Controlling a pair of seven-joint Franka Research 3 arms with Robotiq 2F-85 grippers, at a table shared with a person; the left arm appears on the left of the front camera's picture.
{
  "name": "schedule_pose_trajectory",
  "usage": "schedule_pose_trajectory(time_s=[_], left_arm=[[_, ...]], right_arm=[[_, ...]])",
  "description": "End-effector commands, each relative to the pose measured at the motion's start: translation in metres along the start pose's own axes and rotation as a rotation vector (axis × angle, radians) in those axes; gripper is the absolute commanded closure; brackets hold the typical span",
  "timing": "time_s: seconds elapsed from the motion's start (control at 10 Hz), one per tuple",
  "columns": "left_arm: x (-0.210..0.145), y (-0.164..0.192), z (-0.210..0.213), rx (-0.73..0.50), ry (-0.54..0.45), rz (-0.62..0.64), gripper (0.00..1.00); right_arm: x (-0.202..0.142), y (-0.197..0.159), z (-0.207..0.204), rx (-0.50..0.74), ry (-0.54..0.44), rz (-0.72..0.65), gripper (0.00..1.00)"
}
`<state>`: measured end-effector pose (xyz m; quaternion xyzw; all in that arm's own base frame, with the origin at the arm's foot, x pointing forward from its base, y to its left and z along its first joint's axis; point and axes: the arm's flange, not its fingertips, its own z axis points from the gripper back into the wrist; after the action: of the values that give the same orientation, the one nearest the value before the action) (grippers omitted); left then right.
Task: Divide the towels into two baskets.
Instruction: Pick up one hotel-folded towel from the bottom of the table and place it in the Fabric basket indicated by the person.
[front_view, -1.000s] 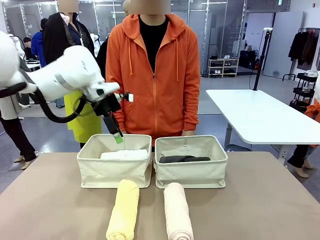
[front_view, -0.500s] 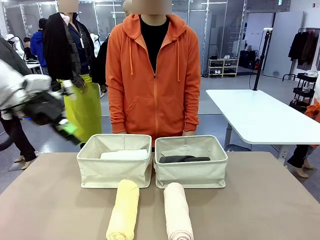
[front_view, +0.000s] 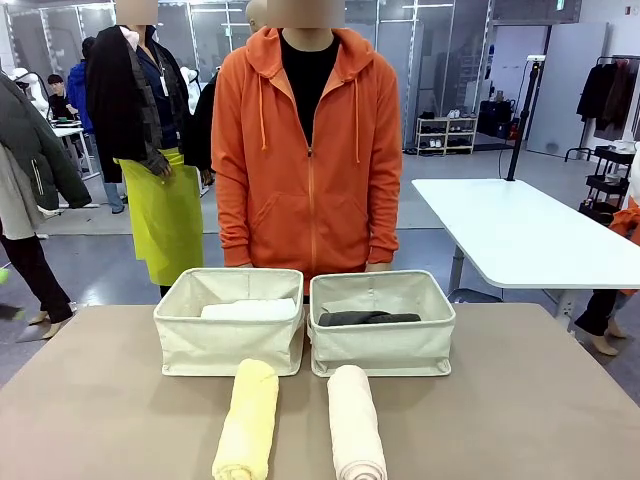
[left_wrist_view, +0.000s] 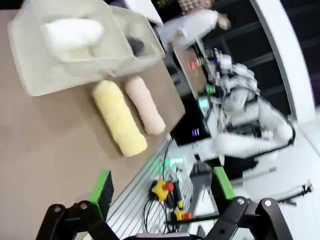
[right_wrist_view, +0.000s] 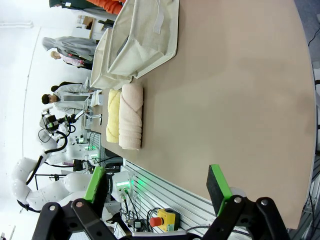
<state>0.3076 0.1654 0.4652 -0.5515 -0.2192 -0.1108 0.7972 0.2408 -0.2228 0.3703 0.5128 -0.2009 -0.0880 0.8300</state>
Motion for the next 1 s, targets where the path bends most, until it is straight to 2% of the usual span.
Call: schedule_pose_trajectory(time_s=[0.0, 0.2, 0.3, 0.4, 0.9], left_arm=[[-0.030, 0.009, 0.028, 0.095, -0.165, 0.055, 0.00], [-0.036, 0.014, 0.042, 0.144, -0.193, 0.055, 0.00], [-0.027, 0.017, 0.034, 0.094, -0.146, 0.048, 0.00], [-0.042, 0.017, 0.057, 0.100, -0.198, 0.070, 0.00], [-0.042, 0.017, 0.057, 0.100, -0.198, 0.070, 0.00]], right_arm=[[-0.003, 0.003, 0.001, 0.002, 0.011, 0.010, 0.00], [-0.003, 0.003, 0.001, 0.002, 0.011, 0.010, 0.00], [-0.003, 0.003, 0.001, 0.002, 0.011, 0.010, 0.00], [-0.003, 0.003, 0.001, 0.002, 0.011, 0.010, 0.00], [-0.003, 0.003, 0.001, 0.002, 0.011, 0.010, 0.00]])
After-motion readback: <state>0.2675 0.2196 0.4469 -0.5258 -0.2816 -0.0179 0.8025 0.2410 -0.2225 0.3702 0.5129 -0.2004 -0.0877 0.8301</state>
